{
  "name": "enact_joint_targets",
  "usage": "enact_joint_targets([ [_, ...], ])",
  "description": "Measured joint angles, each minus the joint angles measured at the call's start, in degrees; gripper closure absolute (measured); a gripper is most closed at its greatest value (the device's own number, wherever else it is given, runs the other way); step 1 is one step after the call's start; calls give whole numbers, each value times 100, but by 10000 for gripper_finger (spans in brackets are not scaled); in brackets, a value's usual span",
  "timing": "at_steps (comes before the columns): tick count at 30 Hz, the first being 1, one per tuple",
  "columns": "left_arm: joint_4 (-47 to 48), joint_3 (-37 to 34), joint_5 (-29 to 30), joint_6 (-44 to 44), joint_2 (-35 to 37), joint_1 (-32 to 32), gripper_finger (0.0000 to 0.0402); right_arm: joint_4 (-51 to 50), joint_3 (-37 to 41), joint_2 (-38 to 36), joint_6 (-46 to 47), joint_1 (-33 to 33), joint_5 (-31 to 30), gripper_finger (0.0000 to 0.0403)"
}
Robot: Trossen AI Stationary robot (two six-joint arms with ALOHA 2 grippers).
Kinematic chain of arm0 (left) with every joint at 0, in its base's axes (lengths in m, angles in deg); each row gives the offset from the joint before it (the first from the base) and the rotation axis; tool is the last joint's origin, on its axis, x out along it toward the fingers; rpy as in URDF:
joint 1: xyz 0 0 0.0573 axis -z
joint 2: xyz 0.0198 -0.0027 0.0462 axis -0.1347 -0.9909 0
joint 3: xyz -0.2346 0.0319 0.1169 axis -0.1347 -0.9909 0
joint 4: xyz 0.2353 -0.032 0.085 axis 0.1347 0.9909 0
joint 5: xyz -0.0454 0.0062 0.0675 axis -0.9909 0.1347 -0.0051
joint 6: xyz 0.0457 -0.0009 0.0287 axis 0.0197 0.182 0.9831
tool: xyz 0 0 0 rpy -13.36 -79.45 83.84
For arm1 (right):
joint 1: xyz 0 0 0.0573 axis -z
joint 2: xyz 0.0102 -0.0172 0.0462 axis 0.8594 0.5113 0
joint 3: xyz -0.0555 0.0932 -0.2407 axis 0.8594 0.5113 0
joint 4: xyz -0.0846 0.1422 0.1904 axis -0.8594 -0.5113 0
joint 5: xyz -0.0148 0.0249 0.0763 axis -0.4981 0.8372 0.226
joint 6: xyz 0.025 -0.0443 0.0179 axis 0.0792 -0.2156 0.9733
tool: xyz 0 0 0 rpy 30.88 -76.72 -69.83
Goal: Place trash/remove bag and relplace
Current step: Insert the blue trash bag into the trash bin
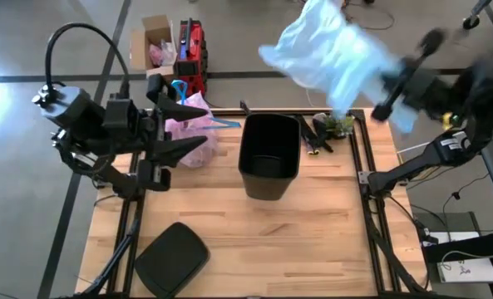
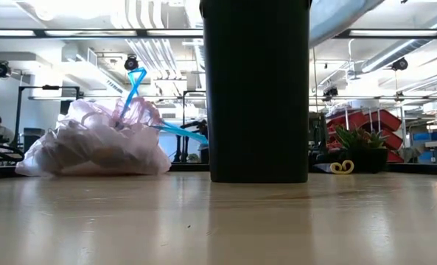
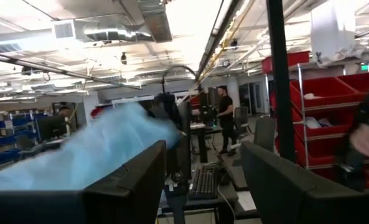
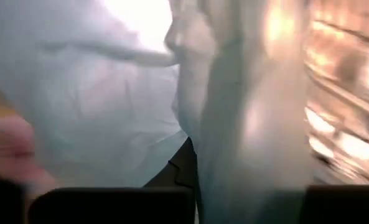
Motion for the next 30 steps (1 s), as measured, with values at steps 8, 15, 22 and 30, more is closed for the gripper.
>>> enact_joint_targets([
  [8, 309, 0, 1165, -461, -28, -73, 200, -2266, 335, 1039, 1506, -19, 2495, 403],
  [15, 2004, -368, 1735, -2583, -191, -670, 206, -2405, 822, 1753, 1084, 83, 1293, 403],
  [22, 2385, -1091, 1334, -3273, -146, -1178, 210, -2530, 835, 2357, 1072, 497, 2202, 403],
  [30, 2836, -1343, 999, -3285, -43, -1525, 195, -3104, 844, 2745, 1417, 600, 2447, 403],
])
